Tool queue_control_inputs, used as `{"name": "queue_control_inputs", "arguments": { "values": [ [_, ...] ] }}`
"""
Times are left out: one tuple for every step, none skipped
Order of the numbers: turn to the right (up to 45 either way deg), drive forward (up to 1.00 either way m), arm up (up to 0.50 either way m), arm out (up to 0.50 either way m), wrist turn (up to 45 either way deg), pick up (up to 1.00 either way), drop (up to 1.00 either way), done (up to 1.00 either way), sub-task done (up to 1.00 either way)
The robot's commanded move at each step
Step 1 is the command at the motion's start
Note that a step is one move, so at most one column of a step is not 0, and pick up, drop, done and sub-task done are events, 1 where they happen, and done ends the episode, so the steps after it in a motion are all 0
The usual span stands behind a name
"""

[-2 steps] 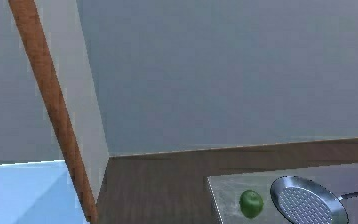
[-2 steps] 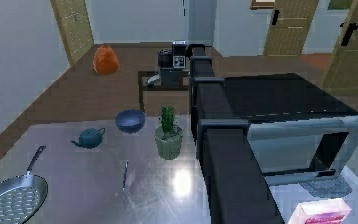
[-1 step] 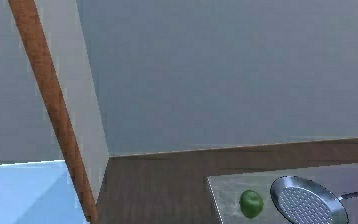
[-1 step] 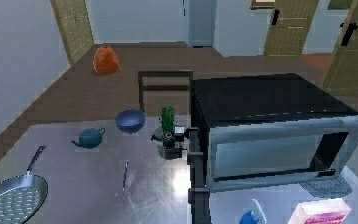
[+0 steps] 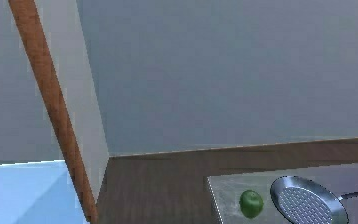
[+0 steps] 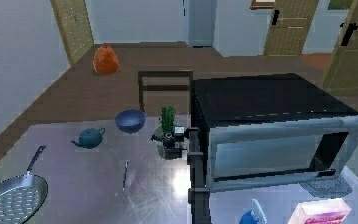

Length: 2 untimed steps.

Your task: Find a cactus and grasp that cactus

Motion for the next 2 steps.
{"name": "queue_control_inputs", "arguments": {
  "values": [
    [0.0,0.0,0.1,0.0,0.0,0.0,0.0,0.0,0.0],
    [0.0,0.0,0.0,0.0,0.0,0.0,0.0,1.0,0.0]
  ]
}}
